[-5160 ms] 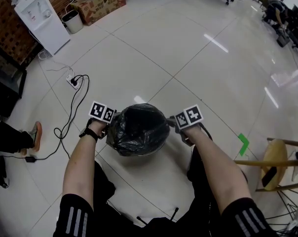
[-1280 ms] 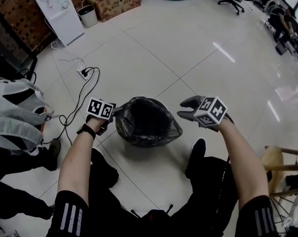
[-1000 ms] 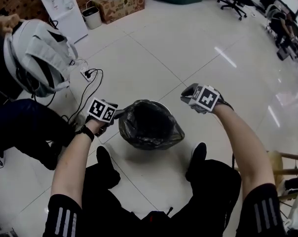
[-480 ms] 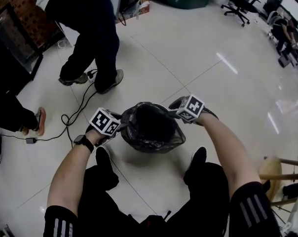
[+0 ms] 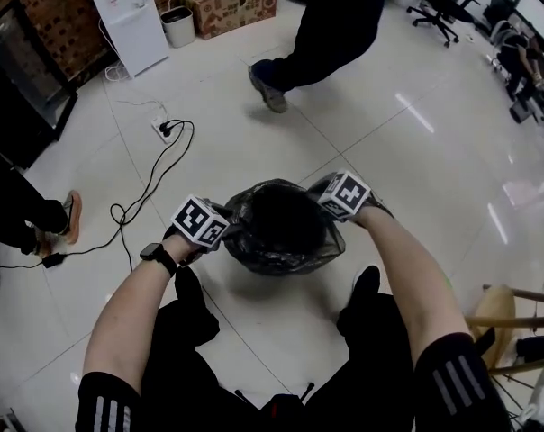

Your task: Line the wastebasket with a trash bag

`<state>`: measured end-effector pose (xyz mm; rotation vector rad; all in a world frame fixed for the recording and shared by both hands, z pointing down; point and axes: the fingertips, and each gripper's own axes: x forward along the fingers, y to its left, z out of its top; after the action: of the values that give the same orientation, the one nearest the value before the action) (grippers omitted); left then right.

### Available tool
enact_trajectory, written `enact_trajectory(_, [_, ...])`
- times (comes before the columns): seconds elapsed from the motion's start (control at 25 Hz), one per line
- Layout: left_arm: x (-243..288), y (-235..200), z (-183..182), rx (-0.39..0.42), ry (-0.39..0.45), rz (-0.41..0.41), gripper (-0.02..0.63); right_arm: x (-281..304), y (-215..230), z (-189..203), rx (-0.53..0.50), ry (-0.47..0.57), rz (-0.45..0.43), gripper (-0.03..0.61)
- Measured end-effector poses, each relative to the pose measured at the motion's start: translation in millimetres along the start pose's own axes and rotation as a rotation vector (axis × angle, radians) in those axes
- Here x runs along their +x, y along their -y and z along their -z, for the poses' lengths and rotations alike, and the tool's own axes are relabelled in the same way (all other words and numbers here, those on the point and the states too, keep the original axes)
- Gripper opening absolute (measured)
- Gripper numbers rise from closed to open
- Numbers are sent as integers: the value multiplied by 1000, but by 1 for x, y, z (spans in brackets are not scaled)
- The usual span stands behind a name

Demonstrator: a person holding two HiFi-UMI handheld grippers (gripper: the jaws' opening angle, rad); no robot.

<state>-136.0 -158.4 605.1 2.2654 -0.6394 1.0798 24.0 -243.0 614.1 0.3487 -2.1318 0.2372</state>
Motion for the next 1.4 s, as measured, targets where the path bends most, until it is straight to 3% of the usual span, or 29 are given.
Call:
enact_trajectory(0.2, [11,-5,-6,-23,17,14,201,-10,39,23,56,-38,115,6])
enact_trajectory(0.32, [19,-8,-7,-52,29,35,209,0,47,40,63,-72,137,6])
enact_trajectory(0.6, [35,-18,2,-98,19,62,233,31,33,63,-10,-131,83,6])
enact_trajectory(1.04, [52,-17,4,-149,20,102,276,45,27,75,59,-128,35,6])
enact_trajectory(1.12, [51,-18,3,-132,15,97,276,43,30,75,66,-121,43,29])
enact_trajectory(1.2, [44,-19,-4,-120,32,89,276,35,37,74,95,-105,63,118])
enact_trajectory(1.4, [11,-23,-29,-85,134,32,276,0,58,67,209,-4,111,140])
